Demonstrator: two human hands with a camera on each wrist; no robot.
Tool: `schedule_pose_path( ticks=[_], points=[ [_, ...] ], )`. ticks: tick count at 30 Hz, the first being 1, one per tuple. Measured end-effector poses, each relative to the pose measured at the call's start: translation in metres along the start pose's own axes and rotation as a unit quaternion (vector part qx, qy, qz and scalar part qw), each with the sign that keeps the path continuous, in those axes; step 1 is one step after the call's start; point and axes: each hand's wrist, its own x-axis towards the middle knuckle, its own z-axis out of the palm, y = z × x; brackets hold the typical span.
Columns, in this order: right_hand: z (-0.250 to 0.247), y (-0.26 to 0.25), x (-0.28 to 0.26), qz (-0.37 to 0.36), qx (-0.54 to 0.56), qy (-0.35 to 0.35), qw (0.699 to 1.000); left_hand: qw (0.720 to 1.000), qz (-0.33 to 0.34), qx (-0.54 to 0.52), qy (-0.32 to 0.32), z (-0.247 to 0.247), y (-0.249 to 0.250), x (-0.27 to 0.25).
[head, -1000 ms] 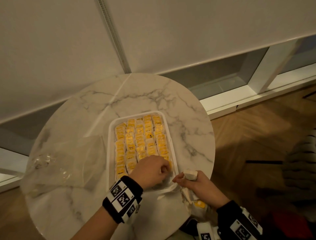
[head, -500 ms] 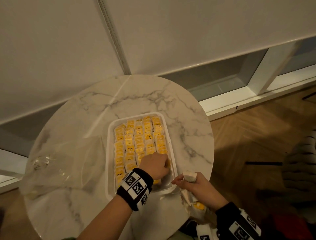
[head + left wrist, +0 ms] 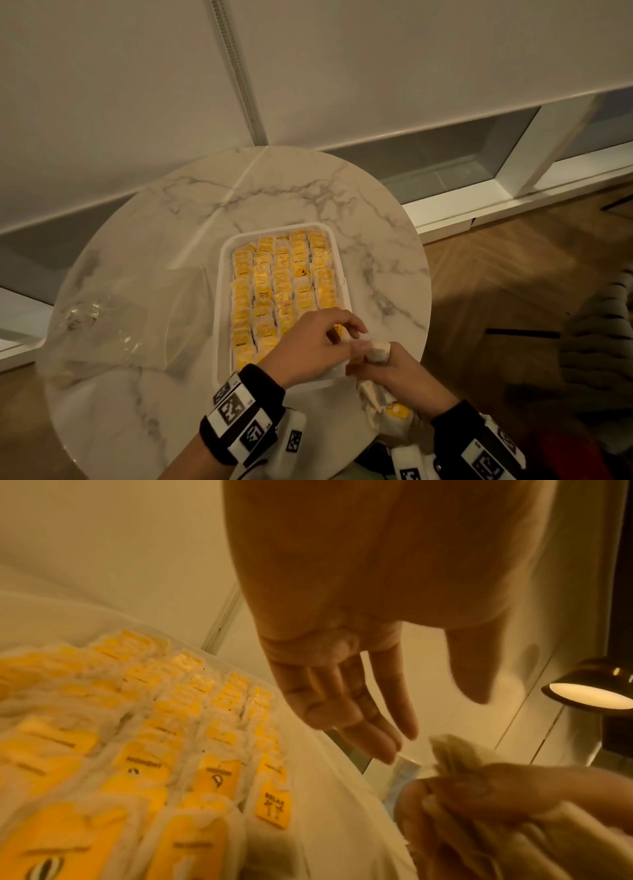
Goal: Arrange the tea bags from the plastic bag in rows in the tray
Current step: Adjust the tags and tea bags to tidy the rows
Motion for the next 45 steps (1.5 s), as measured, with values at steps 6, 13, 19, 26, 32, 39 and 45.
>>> schedule_pose_path(
  ticks=[6, 13, 19, 26, 32, 39, 45],
  points=[
    [0.009, -0.008, 0.004, 0.024, -0.043, -0.029, 0.998, 0.999, 0.017, -0.025, 0.033, 0.006, -0.004, -0.004],
    [0.011, -0.01, 0.005, 0.014, -0.068, -0.02, 0.997, 0.977, -0.028, -0.158, 0.142, -0.009, -0.021, -0.012],
    [0.02, -0.017, 0.012, -0.009, -0.009, 0.005, 1.0, 0.949, -0.109, -0.257, 0.146, -0.013, -0.037, -0.026],
    [0.033, -0.017, 0.019, 0.017, -0.015, 0.023, 0.999, 0.955, -0.084, -0.246, 0.14, -0.015, -0.041, -0.032],
    [0.031, -0.017, 0.017, -0.016, -0.082, 0.035, 0.996, 0.972, -0.054, -0.162, 0.164, -0.015, -0.054, -0.041],
    [0.029, -0.018, 0.015, -0.062, -0.211, 0.072, 0.973, 0.983, -0.026, -0.128, 0.127, -0.002, -0.051, -0.05],
    [0.035, -0.021, 0.009, -0.112, -0.304, 0.116, 0.939, 0.967, -0.084, -0.214, 0.108, 0.005, -0.047, -0.05]
  ],
)
